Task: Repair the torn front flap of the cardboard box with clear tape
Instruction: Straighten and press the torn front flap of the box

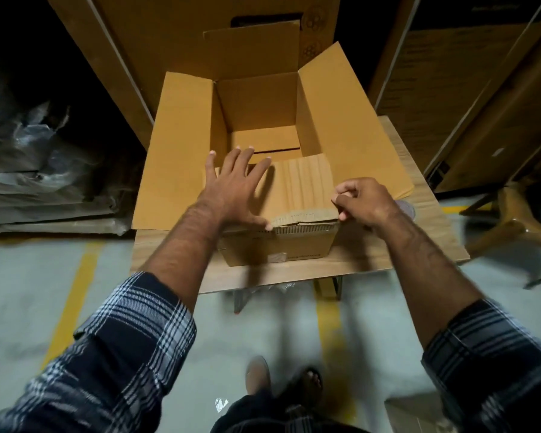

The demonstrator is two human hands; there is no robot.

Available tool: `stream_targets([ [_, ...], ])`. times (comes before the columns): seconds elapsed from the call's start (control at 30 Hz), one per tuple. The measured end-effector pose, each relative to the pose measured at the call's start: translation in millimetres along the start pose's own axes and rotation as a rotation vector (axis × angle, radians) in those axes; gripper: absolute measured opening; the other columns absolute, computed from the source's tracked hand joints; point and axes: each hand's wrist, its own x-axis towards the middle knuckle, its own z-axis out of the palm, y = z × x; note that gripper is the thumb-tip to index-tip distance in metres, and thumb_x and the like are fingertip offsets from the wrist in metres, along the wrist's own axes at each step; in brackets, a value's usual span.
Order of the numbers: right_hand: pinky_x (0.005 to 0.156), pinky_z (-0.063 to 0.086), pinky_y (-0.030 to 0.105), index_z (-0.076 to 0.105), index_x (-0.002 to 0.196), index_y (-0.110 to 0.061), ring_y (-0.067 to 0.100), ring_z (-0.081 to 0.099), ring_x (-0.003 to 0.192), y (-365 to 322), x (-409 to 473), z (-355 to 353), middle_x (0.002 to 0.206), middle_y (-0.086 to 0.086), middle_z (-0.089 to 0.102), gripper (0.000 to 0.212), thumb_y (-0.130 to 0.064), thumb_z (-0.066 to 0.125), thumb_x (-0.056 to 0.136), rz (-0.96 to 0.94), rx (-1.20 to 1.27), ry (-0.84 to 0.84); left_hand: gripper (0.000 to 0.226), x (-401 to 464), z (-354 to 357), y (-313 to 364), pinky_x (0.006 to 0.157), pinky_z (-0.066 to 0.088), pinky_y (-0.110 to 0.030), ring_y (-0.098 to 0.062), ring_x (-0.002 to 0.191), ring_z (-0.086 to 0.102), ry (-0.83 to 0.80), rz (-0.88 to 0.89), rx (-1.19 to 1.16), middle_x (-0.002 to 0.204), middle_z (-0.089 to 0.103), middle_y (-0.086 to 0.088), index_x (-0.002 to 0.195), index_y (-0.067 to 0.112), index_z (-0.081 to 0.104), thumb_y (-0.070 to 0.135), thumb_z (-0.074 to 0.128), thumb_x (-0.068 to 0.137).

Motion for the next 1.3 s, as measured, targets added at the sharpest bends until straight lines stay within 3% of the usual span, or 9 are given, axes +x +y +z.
stream_targets([
  [0.17, 0.072, 0.06, 0.027, 0.071, 0.117, -0.014, 0.015, 0.073, 0.068, -6, 11, -1, 0.097, 0.001, 0.075, 0.021, -0.014, 0.07, 0.096, 0.082, -0.083, -0.047, 0.148, 27, 18, -5, 0.115, -0.012, -0.074, -0.037, 0.156, -0.013, -0.184, 0.01, -0.063, 0.171, -0.012, -0.01, 0.159, 0.041, -0.012, 0.097, 0.065, 0.046],
  [0.4, 0.062, 0.059, 0.02, 0.074, 0.112, -0.018, 0.011, 0.073, 0.06, -4, 17, 12, 0.1, -0.002, 0.075, 0.019, -0.013, 0.071, 0.095, 0.086, -0.138, 0.066, 0.149, 41, 35, -14, 0.114, -0.007, -0.075, -0.039, 0.153, 0.013, -0.211, 0.045, -0.15, 0.167, 0.011, -0.013, 0.16, 0.041, -0.006, 0.102, 0.059, 0.04],
  [0.57, 0.084, 0.063, 0.035, 0.077, 0.106, -0.023, 0.017, 0.076, 0.074, 4, 16, 23, 0.089, -0.001, 0.079, 0.018, -0.019, 0.071, 0.09, 0.077, -0.246, 0.147, 0.14, 40, 48, -17, 0.118, 0.0, -0.072, -0.036, 0.148, 0.022, -0.166, 0.092, -0.25, 0.16, 0.021, -0.011, 0.159, 0.042, 0.005, 0.096, 0.066, 0.046],
  [0.67, 0.09, 0.06, 0.039, 0.076, 0.113, -0.023, 0.024, 0.072, 0.094, 10, 2, 30, 0.104, 0.004, 0.078, 0.025, -0.019, 0.069, 0.09, -0.037, -0.361, 0.278, 0.137, 40, 53, -18, 0.118, -0.003, -0.072, -0.034, 0.149, 0.021, -0.152, 0.108, -0.265, 0.161, 0.02, -0.01, 0.159, 0.044, 0.007, 0.097, 0.064, 0.047],
  [0.77, 0.084, 0.06, 0.042, 0.073, 0.118, -0.025, 0.023, 0.069, 0.096, 13, -21, 42, 0.114, 0.003, 0.071, 0.026, -0.025, 0.069, 0.092, -0.254, -0.43, 0.373, 0.135, 41, 55, -19, 0.118, -0.005, -0.072, -0.033, 0.15, 0.02, -0.159, 0.115, -0.282, 0.161, 0.02, -0.009, 0.159, 0.046, 0.007, 0.097, 0.063, 0.047],
  [0.9, 0.069, 0.058, 0.034, 0.075, 0.111, -0.03, 0.013, 0.065, 0.081, 18, -43, 75, 0.106, -0.006, 0.067, 0.025, -0.038, 0.073, 0.088, -0.429, -0.393, 0.179, 0.133, 41, 57, -20, 0.118, -0.005, -0.072, -0.03, 0.15, 0.02, -0.157, 0.126, -0.302, 0.162, 0.02, -0.007, 0.158, 0.049, 0.009, 0.099, 0.058, 0.045],
  [1.03, 0.068, 0.057, 0.035, 0.075, 0.102, -0.031, 0.004, 0.049, 0.07, 21, -39, 88, 0.1, -0.009, 0.065, 0.021, -0.038, 0.08, 0.083, -0.374, -0.304, 0.21, 0.13, 40, 57, -21, 0.118, -0.006, -0.072, -0.028, 0.151, 0.019, -0.153, 0.13, -0.316, 0.162, 0.02, -0.007, 0.158, 0.05, 0.011, 0.097, 0.061, 0.047],
  [1.2, 0.068, 0.056, 0.034, 0.075, 0.089, -0.031, 0.006, 0.062, 0.076, 11, -27, 82, 0.089, -0.013, 0.066, 0.015, -0.034, 0.085, 0.078, -0.296, -0.237, 0.136, 0.127, 41, 57, -21, 0.118, -0.007, -0.071, -0.028, 0.15, 0.019, -0.168, 0.123, -0.306, 0.162, 0.019, -0.007, 0.158, 0.05, 0.012, 0.093, 0.066, 0.052],
  [1.3, 0.068, 0.054, 0.03, 0.076, 0.082, -0.027, 0.006, 0.065, 0.074, -5, -15, 68, 0.077, -0.012, 0.069, 0.017, -0.028, 0.089, 0.073, -0.144, -0.183, -0.03, 0.127, 41, 57, -20, 0.119, -0.006, -0.07, -0.027, 0.15, 0.02, -0.171, 0.121, -0.305, 0.162, 0.02, -0.007, 0.158, 0.05, 0.012, 0.093, 0.067, 0.051],
])
